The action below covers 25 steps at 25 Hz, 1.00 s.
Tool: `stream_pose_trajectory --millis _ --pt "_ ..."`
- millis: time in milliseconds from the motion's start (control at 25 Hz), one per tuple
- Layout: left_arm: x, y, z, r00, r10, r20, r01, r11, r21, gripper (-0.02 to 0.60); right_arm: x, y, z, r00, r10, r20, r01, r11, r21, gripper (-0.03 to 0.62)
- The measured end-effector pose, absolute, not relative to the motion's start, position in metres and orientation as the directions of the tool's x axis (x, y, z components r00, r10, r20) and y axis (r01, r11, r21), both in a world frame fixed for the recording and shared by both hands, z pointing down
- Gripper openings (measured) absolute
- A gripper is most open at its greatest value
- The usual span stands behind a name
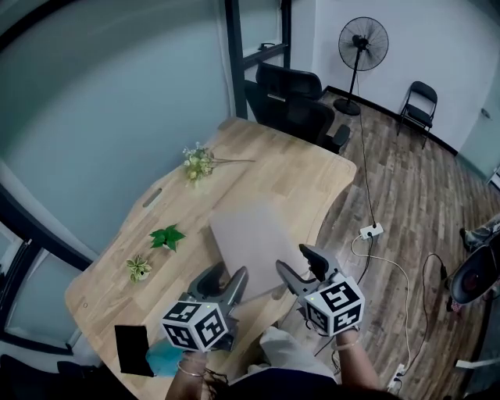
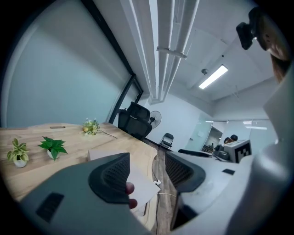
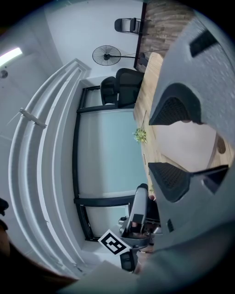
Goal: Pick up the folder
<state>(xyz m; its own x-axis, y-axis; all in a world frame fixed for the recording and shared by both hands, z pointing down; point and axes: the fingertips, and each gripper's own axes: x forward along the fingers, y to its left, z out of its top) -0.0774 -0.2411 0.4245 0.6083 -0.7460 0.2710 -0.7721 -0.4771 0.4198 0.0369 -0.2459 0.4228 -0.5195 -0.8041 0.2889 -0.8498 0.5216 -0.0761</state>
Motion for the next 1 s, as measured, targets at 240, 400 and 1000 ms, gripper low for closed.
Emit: stream_pose_trajectory --millis 240,400,1000 --pt "-0.080 -0.265 0.441 0.583 -0.753 0.303 -0.788 -0.433 0.438 0.221 0.036 -0.276 0.433 -0.537 -0.785 0.308 -0.837 0.543 -0.076 0.229" --pt "-0.084 -0.279 0.454 0.569 -0.756 0.324 -0.793 -0.399 0.461 0.221 0.037 -0.294 0.445 -0.546 -0.767 0.336 -0.828 0.556 -0.076 0.229" --pt "-0.097 -0.325 0.505 0.536 -0.740 0.406 -0.804 -0.301 0.513 0.241 0.041 -0.350 0.500 -0.559 -0.694 0.453 -0.809 0.576 -0.116 0.232"
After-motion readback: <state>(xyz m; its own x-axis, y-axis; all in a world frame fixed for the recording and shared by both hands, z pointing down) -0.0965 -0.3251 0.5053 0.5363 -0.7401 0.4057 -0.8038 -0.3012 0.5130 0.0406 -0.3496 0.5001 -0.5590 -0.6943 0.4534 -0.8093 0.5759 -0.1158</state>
